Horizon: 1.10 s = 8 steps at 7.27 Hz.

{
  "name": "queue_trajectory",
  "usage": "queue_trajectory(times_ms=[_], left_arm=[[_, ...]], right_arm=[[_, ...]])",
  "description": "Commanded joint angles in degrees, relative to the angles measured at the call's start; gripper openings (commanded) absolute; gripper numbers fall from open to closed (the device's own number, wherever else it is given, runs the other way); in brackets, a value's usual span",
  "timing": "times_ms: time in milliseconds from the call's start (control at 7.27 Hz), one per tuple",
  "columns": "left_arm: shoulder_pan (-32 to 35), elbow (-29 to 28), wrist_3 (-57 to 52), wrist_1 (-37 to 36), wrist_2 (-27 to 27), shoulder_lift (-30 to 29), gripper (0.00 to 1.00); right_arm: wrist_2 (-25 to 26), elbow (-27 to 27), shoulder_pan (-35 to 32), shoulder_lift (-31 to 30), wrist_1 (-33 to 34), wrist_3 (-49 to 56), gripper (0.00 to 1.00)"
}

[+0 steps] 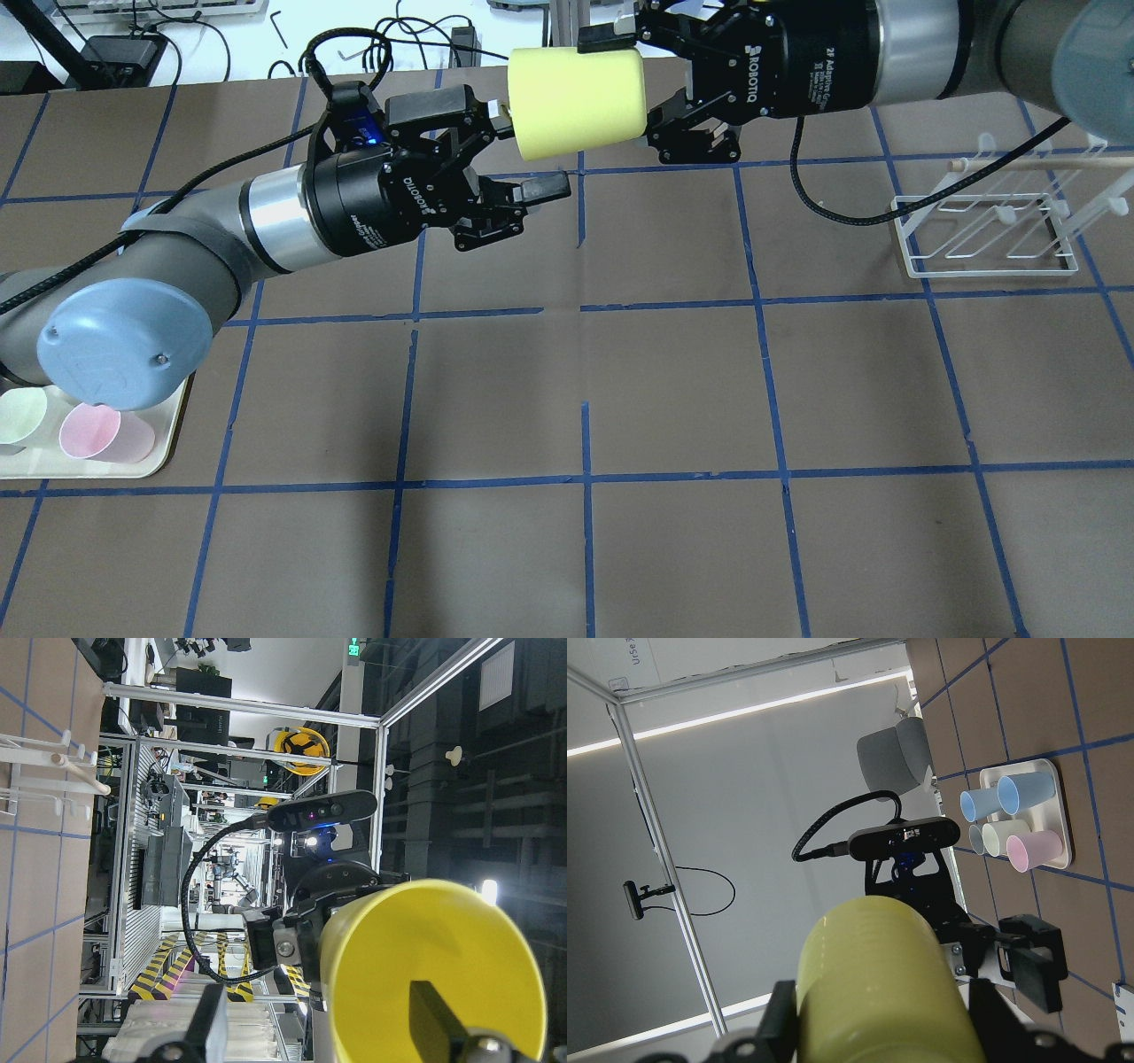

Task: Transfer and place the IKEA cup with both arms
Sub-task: 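Close the left gripper on the yellow cup's base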

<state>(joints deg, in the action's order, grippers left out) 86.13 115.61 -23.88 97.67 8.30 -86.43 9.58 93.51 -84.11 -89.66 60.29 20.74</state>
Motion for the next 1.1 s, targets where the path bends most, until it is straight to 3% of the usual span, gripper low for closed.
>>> queue_trajectory(times_ms=[0,688,962], left_arm=[[0.0,0.0,0.1,0.3,-0.7,0.2,0.75],[0.0,-1.1,0.3,0.3,-0.7,-0.4,0.52],[0.0,-1.2,0.2,0.2,-0.7,-0.1,0.36]], right_arm=[[0.0,0.0,0.0,0.1,0.0,-0.1,0.50],[0.1,0.2,0.0,0.4,0.1,0.1,0.50],[0.1,0.3,0.0,0.4,0.1,0.1,0.50]])
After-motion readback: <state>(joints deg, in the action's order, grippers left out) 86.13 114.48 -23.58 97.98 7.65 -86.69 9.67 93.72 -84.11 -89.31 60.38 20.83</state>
